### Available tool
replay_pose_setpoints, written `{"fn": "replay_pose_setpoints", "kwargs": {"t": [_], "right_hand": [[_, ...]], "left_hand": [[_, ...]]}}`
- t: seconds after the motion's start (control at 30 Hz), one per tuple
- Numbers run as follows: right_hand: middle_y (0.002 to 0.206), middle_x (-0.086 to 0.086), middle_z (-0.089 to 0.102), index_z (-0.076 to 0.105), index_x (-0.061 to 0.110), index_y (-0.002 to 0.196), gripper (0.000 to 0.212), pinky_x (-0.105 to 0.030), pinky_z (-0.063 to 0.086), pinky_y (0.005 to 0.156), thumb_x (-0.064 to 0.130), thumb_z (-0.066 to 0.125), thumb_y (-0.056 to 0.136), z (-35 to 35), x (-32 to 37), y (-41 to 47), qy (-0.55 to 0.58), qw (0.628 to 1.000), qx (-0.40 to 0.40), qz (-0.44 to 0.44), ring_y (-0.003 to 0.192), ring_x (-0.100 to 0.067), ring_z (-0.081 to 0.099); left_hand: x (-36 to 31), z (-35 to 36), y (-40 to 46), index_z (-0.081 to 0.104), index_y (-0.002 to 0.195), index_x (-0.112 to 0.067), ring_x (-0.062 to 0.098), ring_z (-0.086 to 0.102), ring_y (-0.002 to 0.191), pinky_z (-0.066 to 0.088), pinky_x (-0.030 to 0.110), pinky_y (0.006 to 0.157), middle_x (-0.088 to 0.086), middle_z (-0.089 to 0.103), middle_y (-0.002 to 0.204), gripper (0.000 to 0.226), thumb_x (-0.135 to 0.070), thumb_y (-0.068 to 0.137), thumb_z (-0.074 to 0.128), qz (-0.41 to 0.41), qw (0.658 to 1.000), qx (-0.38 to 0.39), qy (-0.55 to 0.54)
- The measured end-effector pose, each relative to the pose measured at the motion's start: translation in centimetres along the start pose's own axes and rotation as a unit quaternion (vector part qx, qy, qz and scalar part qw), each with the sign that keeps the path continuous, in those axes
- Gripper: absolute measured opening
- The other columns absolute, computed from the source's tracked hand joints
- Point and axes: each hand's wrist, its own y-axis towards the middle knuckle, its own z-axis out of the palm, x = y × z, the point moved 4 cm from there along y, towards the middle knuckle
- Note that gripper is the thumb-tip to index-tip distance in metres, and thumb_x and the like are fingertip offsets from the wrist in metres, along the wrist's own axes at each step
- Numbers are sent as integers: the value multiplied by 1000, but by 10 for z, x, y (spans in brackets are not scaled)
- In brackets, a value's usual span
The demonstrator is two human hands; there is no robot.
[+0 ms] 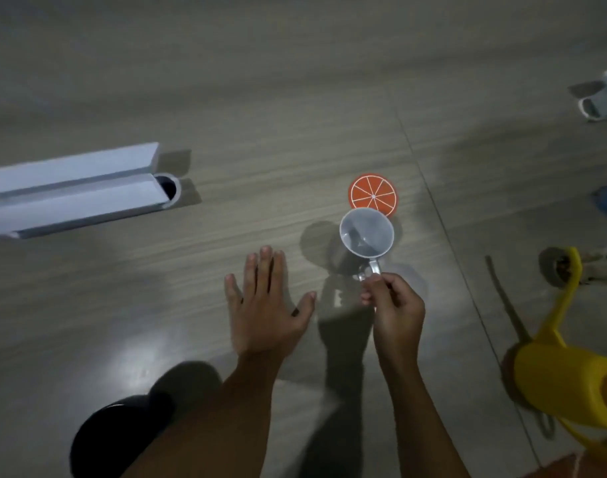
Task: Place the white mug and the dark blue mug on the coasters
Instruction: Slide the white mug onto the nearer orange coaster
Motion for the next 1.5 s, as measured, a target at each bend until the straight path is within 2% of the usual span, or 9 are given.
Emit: {"fn": "replay_pose_setpoints", "kwargs": {"t": [0.07,0.17,0.4,0.73,0.93,1.17,1.27,1.33,1.5], "right_hand": [[72,-10,70,74,7,84,14,-43,53,71,14,65,93,1,1,12,18,999,-25,-9,67,-18,64],[73,-5,71,74,18,79,19,-44,53,70,16,62,94,4,5,28,45,997,-56,-16,67,-21,63],[76,0,73,73,28,78,25,-35,55,70,17,61,97,7,27,65,78,992,-90,-40,73,-23,66],[78,-4,74,73,20,81,17,-32,56,67,21,64,95,12,29,96,86,992,-85,-36,72,-20,67],[77,-6,72,74,15,83,15,-39,57,72,18,64,94,19,19,103,64,995,-69,-32,72,-19,68],[80,-11,74,74,17,81,18,-36,58,70,19,63,95,19,23,107,73,993,-71,-50,72,-22,68],[75,-7,72,74,9,83,16,-42,58,72,18,64,93,19,20,111,56,995,-69,-46,70,-20,68],[72,-5,71,74,10,83,17,-44,57,73,22,64,91,19,16,112,53,995,-70,-40,69,-18,68],[75,-5,71,72,11,84,19,-37,56,69,24,63,94,20,16,112,47,996,-64,-47,70,-16,68]], "left_hand": [[2,0,1,2,159,-26,20,-7,156,0,58,123,-3,-3,170,88,-72,91,33,5,1000,1,-2],[5,2,3,1,159,-27,19,-8,155,0,58,123,-3,-5,169,88,-72,91,33,-1,1000,15,-7],[4,3,3,-5,159,-26,19,-12,155,0,58,123,-2,-10,169,88,-72,92,30,-1,999,33,-5],[3,2,4,-4,159,-27,18,-12,155,0,57,123,-3,-9,169,87,-72,93,31,-4,1000,31,-6],[3,2,4,-1,159,-27,17,-11,155,0,57,123,-4,-5,169,87,-72,92,31,-6,999,29,-15],[3,3,4,-1,159,-27,16,-11,155,0,57,124,-4,-6,169,87,-73,91,30,-8,1000,28,-12],[3,3,4,-1,159,-28,16,-12,155,-1,56,124,-4,-5,169,87,-73,91,30,-9,1000,27,-12],[4,4,5,0,159,-27,16,-11,155,-1,56,124,-4,-5,169,87,-73,91,31,-8,1000,27,-13],[5,5,4,1,159,-27,16,-11,155,0,57,123,-4,-5,169,87,-72,92,32,-6,999,27,-16]]}}
